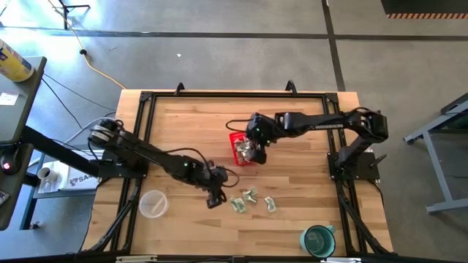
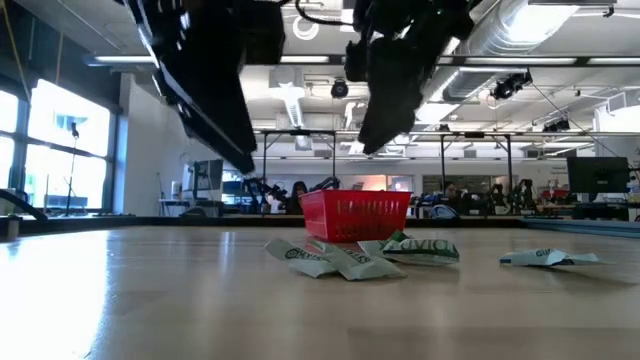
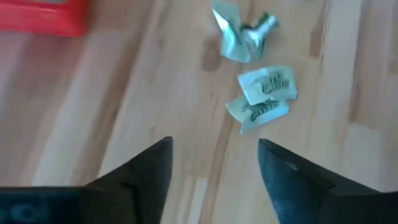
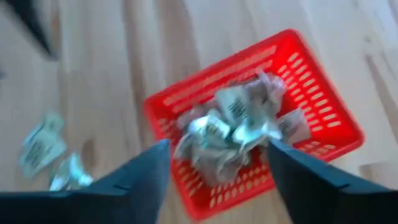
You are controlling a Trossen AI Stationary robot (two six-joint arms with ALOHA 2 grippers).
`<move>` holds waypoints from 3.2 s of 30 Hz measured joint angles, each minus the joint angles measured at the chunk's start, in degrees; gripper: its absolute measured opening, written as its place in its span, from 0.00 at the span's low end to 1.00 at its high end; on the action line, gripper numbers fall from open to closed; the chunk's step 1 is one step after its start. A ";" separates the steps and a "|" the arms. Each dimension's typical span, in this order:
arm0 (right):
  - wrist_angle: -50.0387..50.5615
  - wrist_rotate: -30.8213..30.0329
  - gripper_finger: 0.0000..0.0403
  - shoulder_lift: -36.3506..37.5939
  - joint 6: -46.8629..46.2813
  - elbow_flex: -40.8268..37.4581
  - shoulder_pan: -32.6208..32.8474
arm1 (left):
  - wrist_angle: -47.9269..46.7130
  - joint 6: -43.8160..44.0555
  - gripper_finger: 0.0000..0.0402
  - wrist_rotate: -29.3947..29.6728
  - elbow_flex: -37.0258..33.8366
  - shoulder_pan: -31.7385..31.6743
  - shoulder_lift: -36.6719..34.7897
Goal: Pick and place items into bin
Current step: Put the light green stevia packet into the red bin
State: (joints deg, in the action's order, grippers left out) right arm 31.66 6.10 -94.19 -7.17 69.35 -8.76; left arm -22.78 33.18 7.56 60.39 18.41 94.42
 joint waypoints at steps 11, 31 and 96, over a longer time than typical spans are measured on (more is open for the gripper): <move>13.02 -18.55 0.89 7.15 5.75 -3.44 14.97 | 15.60 -23.02 0.78 -5.88 -0.08 1.86 9.27; 18.51 -29.68 0.86 7.36 -24.28 -8.51 30.08 | 13.60 -32.93 0.05 -2.72 0.30 0.80 15.11; 9.95 -27.35 0.01 -0.82 -43.83 -8.01 23.52 | -13.63 -14.91 0.25 -8.49 -13.71 -17.15 -8.54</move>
State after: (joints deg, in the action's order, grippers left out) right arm 41.61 -21.25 -95.02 -51.00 61.34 14.76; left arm -36.41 18.26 -0.93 46.68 1.27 85.87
